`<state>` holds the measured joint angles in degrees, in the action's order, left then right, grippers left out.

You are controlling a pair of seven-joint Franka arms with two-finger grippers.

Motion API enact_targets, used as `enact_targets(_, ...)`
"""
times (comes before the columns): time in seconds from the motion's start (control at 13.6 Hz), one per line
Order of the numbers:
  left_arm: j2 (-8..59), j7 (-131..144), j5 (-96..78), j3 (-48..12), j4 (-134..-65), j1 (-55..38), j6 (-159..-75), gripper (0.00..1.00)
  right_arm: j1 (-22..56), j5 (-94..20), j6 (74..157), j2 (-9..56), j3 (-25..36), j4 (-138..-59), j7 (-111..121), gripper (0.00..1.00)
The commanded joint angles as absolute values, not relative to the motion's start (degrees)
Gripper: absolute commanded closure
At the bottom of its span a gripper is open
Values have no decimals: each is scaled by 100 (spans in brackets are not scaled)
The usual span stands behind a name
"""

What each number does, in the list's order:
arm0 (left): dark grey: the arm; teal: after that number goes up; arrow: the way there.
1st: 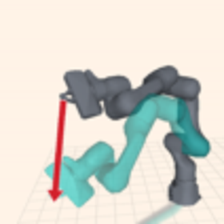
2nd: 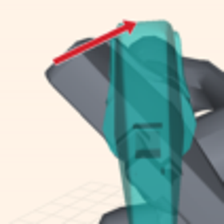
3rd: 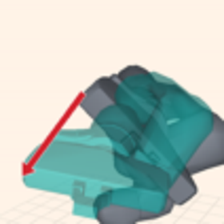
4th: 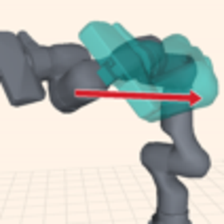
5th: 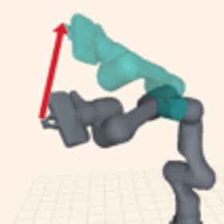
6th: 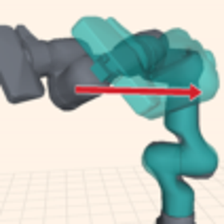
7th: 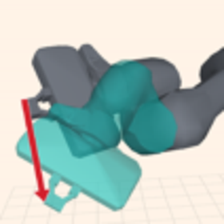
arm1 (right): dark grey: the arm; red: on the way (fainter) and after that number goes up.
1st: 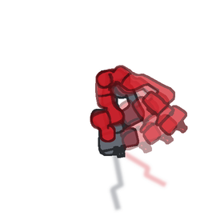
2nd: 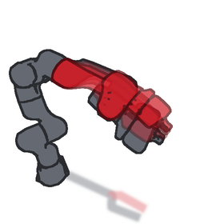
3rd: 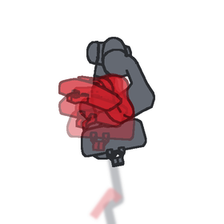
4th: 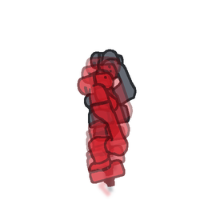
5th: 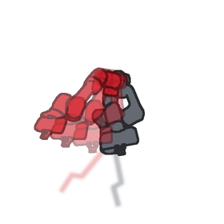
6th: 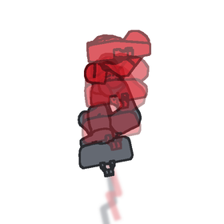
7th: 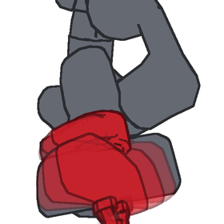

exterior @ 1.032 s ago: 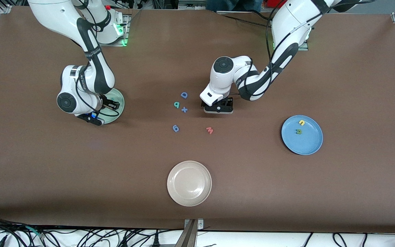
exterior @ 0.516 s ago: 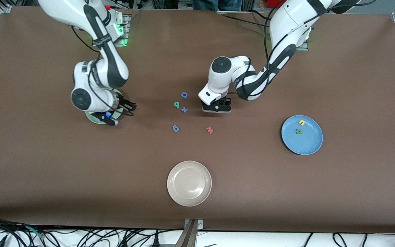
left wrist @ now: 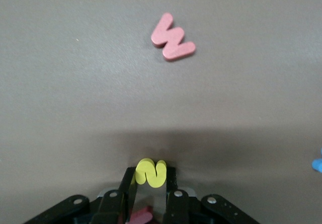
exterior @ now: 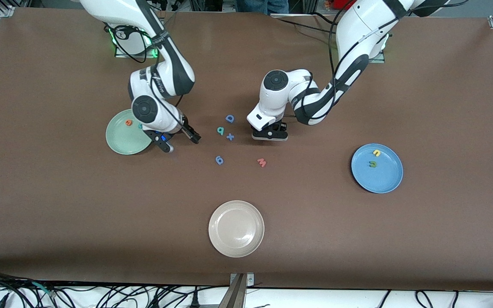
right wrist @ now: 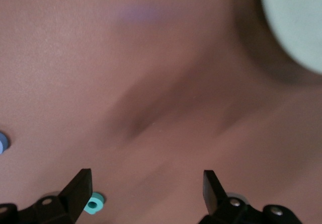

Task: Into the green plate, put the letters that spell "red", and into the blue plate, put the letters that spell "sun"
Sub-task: 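Release the yellow 2 onto the blue plate while the right grasps teal letter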

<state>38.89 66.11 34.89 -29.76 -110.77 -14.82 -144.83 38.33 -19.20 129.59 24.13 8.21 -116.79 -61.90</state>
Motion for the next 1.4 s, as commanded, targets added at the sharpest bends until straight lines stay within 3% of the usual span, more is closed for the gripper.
enact_targets(0.0, 3789, 6487, 3551, -3032, -10969, -1039, -14274, 99, 3998, -2222, 13130, 2723, 757, -11357, -6678, 3)
enact_targets(0.37, 3428, 6216, 2717, -3076, -10768, -266, -13362, 99, 4262, -2584, 13341, 3268, 659, -10732, -7417, 4)
enact_targets(0.66, 3489, 4399, 1776, -3103, -9837, 534, -11509, 99, 4525, -2584, 13667, 3463, 659, -10731, -7707, 5)
enact_targets(1.03, 3629, 2587, 1828, -3050, -9703, 1388, -10865, 98, 4579, -2584, 13623, 3463, 650, -10758, -7717, 12)
enact_targets(1.18, 3708, 2138, 1828, -2761, -9712, 1433, -10802, 95, 4588, -2584, 13597, 3463, 659, -10802, -7699, 17)
enact_targets(1.25, 3796, 2023, 1837, -2673, -9712, 1424, -10793, 81, 4588, -2584, 13597, 3463, 659, -10837, -7682, 17)
enact_targets(1.33, 3884, 1969, 1837, -2620, -9703, 1433, -10793, 48, 4588, -2584, 13588, 3463, 659, -10837, -7673, 19)
